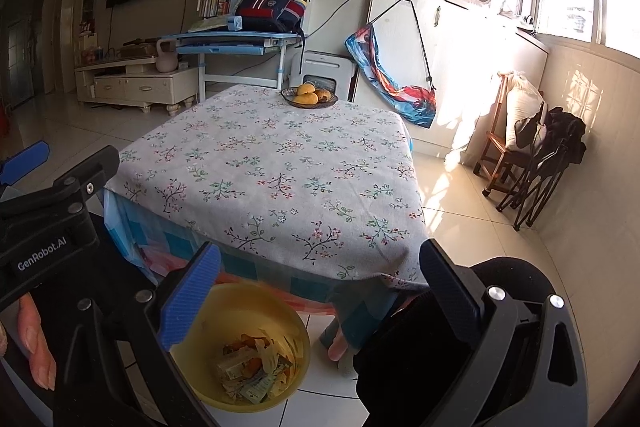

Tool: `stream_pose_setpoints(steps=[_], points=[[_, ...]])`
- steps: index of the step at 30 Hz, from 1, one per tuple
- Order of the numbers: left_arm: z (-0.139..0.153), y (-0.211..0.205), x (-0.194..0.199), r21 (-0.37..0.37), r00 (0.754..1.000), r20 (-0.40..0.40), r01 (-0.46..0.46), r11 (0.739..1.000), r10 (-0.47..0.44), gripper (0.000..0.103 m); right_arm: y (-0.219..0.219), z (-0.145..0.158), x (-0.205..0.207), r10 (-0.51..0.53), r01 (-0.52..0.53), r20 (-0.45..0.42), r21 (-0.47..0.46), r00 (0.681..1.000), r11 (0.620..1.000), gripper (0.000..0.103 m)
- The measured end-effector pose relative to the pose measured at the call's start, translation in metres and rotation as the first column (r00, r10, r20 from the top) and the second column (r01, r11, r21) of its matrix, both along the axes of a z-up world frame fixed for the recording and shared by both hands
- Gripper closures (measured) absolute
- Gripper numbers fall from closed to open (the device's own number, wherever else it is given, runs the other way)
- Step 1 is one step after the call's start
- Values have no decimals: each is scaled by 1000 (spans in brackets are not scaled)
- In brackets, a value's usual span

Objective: Collect trash

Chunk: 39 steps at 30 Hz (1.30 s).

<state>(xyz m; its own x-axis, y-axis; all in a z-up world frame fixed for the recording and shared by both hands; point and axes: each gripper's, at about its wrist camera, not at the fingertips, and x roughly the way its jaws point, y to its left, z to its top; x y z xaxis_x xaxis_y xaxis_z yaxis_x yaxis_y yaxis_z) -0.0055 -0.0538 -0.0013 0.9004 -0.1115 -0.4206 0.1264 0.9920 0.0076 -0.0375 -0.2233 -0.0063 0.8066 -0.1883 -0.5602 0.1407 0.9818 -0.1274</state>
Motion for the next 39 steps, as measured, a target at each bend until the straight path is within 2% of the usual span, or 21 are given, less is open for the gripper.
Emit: stream_pose_setpoints(steps=[39], points=[[0,-4,-3,42,1000,4,-9,999,9,7,3,-3,1,7,-7,-5,7,1000,1000,8]])
